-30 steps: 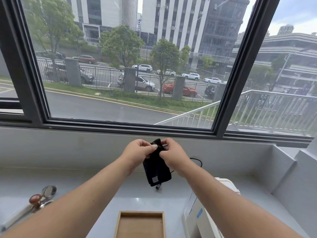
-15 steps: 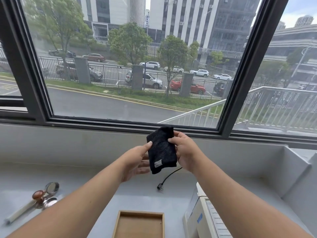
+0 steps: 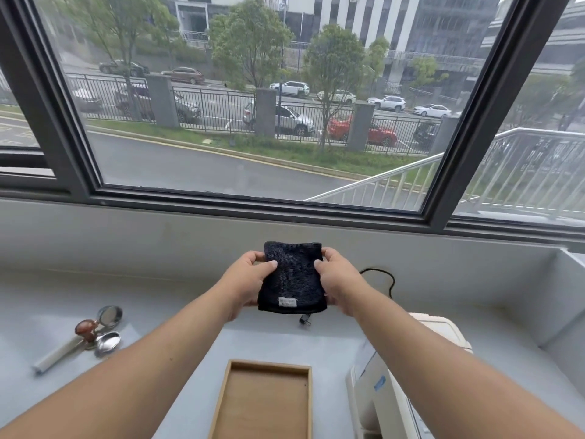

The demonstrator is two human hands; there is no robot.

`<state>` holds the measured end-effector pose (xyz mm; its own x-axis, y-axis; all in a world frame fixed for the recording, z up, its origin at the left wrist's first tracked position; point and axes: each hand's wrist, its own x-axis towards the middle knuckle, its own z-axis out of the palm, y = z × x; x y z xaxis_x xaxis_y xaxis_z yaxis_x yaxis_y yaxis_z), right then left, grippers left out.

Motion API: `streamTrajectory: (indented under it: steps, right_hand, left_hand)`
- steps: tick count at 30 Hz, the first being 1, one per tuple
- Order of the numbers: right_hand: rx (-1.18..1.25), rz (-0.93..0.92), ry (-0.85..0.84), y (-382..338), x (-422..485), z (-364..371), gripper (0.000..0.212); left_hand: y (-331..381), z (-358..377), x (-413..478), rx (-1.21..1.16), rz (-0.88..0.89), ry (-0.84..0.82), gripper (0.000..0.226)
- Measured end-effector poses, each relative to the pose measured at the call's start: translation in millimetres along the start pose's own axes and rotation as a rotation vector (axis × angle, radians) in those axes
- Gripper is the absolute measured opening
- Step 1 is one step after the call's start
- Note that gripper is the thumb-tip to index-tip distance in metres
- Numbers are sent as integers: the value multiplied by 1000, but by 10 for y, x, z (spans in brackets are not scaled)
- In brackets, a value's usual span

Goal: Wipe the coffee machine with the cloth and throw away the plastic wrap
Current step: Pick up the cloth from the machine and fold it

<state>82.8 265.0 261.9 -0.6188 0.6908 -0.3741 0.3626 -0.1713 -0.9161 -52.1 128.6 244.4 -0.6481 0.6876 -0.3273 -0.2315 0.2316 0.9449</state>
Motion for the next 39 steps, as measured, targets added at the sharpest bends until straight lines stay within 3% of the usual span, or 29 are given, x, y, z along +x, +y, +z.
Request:
streamTrajectory:
  steps: [5,17,32,39]
  right_hand:
    - [-18,58,-8,236,124,77,25]
    - [-69,197,-52,1250,355,402,40]
    - [-115,358,-91,2298,432,585,28]
    - [-127,437,-93,2639,413,720,20]
  left_hand:
    - [-235,-59,46,41,-33,44,13]
    - [-1255,-326,187,129,-205,94,23]
    - [-2343,-413,219,273,-327,127,19]
    - [-2625,-431,235,452,-352,131,17]
